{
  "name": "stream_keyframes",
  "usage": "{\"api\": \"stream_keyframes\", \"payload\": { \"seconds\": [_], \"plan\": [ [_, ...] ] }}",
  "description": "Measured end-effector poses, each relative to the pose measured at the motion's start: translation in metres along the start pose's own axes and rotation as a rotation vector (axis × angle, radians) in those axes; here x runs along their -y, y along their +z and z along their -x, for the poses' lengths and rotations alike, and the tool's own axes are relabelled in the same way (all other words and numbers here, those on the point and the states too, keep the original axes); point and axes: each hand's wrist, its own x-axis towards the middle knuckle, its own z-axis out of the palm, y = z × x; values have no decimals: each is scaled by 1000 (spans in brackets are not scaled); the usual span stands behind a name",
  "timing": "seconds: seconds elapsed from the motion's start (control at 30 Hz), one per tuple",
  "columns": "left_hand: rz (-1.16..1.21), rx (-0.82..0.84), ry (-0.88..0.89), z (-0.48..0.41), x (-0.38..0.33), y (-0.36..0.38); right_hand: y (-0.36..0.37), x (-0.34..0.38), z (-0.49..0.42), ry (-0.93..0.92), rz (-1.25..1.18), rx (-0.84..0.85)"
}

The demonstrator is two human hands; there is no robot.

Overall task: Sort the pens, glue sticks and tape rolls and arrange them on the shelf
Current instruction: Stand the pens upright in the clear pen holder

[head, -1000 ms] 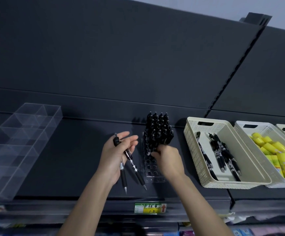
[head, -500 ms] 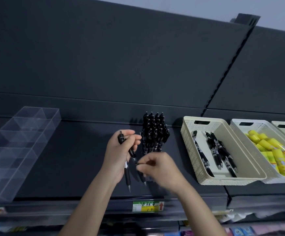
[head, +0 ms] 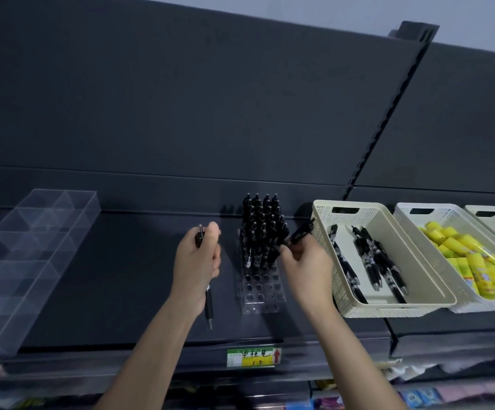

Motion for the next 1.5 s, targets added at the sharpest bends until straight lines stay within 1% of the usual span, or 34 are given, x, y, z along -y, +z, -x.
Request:
{"api": "stream_keyframes", "payload": {
  "seconds": [0.07, 0.17, 0.2, 0.4, 0.53, 0.6, 0.67, 0.83, 0.87, 0.9, 0.93, 0.97, 1.03, 1.07, 1.1, 1.17, 1.23, 1.3, 1.33, 1.4, 1.43, 1.5],
  "plan": [
    [40, -32, -7, -2, 2, 0, 4, -1, -4, -39, 65, 26],
    [177, -101, -49, -3, 3, 0, 9, -2, -6, -88, 126, 102],
    [177, -107, -52, -3, 3, -1, 11, -2, -7, -102, 145, 116],
    [40, -57, 10, -2, 6, -8, 10, 2, -13, -134, 227, 160],
    [-100, -27, 91, 1, 7, -12, 15, -6, -12, -106, 270, 247],
    [-97, -23, 85, 3, 4, -12, 17, -11, -11, -81, 269, 280],
    [-82, -31, 73, 4, 2, -12, 18, -14, -9, -69, 260, 278],
    [-63, -38, 64, 6, 1, -8, 10, -13, -6, -82, 295, 311],
    [-77, -29, 73, 7, 1, -8, 5, -13, -5, -85, 304, 295],
    [-90, -19, 80, 8, 0, -7, -1, -13, -4, -86, 277, 266],
    [-100, -9, 86, 10, 0, -6, -6, -11, 0, -71, 199, 254],
    [-111, 1, 95, 11, 0, -4, -10, -7, 6, -42, 86, 288],
    [-142, 38, 118, 15, -1, 3, -10, 5, 18, 6, -135, 450],
    [-155, 65, 133, 16, -2, 7, -7, 9, 24, 2, -195, 506],
    [-176, 92, 147, 17, -2, 12, -5, 12, 27, -15, -218, 520],
    [-222, 131, 162, 20, -2, 19, -3, 11, 30, -53, -198, 481],
    [-187, 144, 148, 22, -1, 22, -6, 5, 30, -78, -145, 434],
    [-145, 119, 134, 21, 3, 21, -12, -1, 28, -78, -90, 354],
    [-177, 91, 130, 19, 7, 19, -15, -4, 25, -67, -72, 297],
    [-364, 60, 92, 13, 22, 14, -22, -10, 15, -42, -36, 176],
    [-471, 79, 48, 11, 30, 13, -24, -13, 9, -33, -9, 121],
    [-599, 166, -59, 11, 48, 12, -26, -17, -2, -16, 24, 55]
  ]
}}
